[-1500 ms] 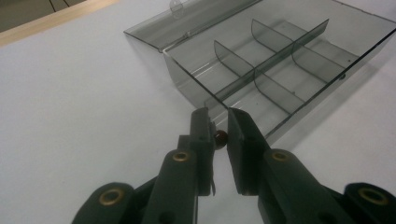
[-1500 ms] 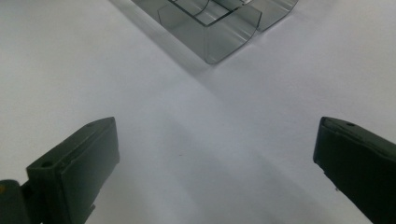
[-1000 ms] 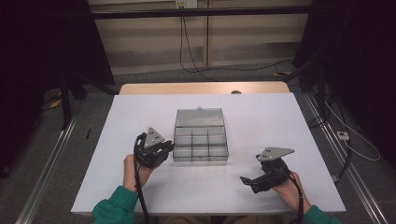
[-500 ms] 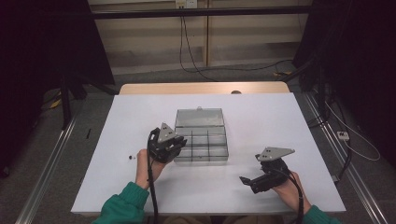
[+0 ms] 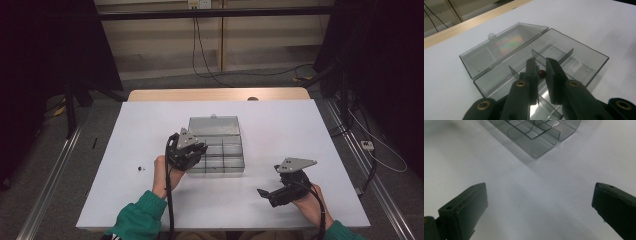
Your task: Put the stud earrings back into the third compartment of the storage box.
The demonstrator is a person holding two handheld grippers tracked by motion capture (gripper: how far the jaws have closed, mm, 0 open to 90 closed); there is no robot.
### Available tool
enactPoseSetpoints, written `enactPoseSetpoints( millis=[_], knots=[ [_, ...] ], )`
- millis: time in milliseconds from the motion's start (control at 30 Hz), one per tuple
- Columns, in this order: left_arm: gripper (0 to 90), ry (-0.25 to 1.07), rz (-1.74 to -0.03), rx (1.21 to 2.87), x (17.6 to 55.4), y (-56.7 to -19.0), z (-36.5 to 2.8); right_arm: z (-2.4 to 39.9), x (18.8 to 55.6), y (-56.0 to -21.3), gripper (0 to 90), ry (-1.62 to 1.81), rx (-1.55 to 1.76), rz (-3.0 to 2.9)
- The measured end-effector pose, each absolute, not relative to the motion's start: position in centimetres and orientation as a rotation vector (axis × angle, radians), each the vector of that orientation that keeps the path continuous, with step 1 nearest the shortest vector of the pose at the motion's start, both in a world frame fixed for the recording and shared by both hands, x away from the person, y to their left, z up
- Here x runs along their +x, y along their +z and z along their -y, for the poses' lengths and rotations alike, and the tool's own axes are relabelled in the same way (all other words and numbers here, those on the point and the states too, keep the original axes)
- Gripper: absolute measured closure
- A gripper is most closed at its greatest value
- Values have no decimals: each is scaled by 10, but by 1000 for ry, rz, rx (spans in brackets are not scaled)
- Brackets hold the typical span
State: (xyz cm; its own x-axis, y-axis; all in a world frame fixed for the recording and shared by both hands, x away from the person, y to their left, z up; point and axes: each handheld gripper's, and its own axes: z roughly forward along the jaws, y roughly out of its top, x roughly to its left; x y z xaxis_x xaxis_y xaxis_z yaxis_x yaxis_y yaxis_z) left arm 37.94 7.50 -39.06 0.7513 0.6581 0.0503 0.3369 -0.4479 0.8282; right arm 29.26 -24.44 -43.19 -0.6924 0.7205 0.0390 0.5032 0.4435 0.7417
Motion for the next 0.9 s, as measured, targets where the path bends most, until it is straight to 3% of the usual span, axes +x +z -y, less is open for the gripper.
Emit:
enactPoseSetpoints(
  millis=[900],
  knots=[
    [811, 474, -677, 2032, 406, -367, -43, 247, 294, -433, 4, 1114, 1052, -2394]
  ],
)
